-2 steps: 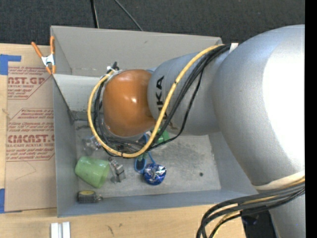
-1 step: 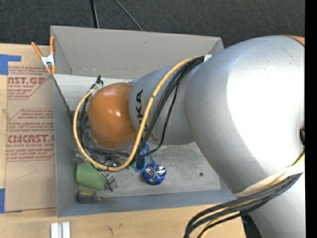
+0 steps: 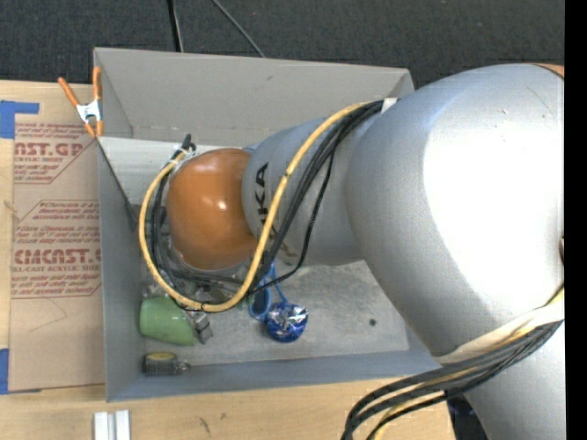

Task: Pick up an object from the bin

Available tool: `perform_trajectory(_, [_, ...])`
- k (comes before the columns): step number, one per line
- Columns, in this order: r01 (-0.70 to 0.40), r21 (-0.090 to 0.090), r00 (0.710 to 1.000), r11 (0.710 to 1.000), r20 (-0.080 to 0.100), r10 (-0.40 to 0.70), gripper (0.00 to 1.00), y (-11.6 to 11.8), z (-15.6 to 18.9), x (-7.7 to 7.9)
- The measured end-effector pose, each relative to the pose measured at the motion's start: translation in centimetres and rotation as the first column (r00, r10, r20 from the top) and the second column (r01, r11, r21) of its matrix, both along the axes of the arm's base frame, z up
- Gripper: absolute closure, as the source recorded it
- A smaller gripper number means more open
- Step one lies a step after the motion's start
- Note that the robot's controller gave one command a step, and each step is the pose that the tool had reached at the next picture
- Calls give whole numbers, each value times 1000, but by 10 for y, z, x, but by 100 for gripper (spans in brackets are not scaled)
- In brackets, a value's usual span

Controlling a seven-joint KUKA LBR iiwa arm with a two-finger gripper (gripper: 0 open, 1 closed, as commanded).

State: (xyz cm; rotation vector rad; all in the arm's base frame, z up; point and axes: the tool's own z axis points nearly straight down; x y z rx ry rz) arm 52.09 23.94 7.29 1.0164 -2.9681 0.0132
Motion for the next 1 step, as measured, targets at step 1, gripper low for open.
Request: perform_trajectory(1, [-161, 12, 987, 987, 12, 161, 100, -10, 177, -17])
